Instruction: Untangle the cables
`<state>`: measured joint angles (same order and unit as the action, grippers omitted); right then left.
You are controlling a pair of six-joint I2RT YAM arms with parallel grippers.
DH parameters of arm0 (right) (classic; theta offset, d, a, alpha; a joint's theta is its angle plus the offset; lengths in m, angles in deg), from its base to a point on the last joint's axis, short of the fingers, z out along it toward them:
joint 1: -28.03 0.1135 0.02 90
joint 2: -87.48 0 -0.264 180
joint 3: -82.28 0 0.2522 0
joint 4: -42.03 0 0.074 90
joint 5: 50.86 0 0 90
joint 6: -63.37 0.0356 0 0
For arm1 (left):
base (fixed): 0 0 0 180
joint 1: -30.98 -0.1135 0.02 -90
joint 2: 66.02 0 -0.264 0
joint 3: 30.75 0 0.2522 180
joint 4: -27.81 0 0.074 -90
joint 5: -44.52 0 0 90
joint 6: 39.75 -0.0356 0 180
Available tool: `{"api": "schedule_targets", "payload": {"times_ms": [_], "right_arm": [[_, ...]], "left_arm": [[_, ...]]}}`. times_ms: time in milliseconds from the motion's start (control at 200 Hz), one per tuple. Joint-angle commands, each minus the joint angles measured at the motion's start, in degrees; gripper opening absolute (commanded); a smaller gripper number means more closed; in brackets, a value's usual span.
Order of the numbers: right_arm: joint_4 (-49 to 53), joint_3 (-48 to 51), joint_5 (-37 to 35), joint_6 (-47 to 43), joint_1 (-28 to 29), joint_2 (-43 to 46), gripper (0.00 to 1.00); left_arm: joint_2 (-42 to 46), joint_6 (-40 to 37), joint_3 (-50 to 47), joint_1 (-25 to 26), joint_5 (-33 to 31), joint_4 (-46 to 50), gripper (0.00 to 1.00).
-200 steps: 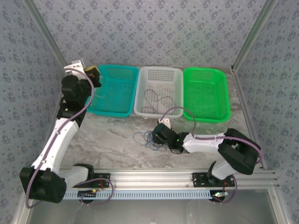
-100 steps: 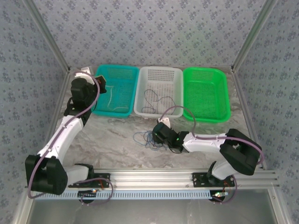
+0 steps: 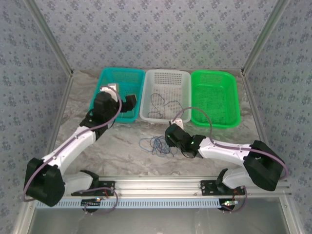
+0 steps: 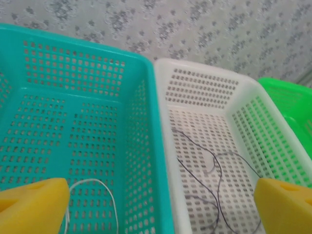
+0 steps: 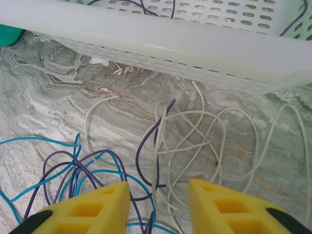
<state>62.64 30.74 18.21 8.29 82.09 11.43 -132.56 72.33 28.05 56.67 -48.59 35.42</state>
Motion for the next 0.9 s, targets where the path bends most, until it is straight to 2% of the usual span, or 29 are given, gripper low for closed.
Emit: {"api": "schedule_targets", "payload": {"times_ms": [0,185,325,465,630,755,894], "right_arm": [[6.43,-2.23,0.51,0.41,-0.50,1.76,0.40],[10.09,-1.50,5.44,3.61,-0.49,3.06,0.47],[9.71,-2.11,9.50,3.86,-0.50,0.25,0.45],[12.78,-5.53,10.92,3.28,-0.43,-4.48,0.31],[13.49,-6.18,8.78,2.29,0.04,-2.52,0.00],[14.71,-5.71,4.94,-0.14,0.84,4.77,0.00],[15.22,-5.10,4.99,-4.04,0.90,15.01,0.00]], "left_arm": [[3.47,-2.36,-1.85,2.30,-4.36,-0.73,0.98],[9.19,0.52,-8.03,4.97,-6.78,-0.08,0.99],[12.19,1.84,-11.34,6.66,-6.56,0.17,0.99],[13.82,2.24,-12.75,7.92,-7.57,1.19,0.99],[15.18,2.34,-13.80,8.15,-8.49,1.49,0.99],[16.00,1.84,-14.01,8.15,-8.53,1.50,0.99],[16.31,1.73,-14.10,8.24,-7.65,1.02,0.99]]}}
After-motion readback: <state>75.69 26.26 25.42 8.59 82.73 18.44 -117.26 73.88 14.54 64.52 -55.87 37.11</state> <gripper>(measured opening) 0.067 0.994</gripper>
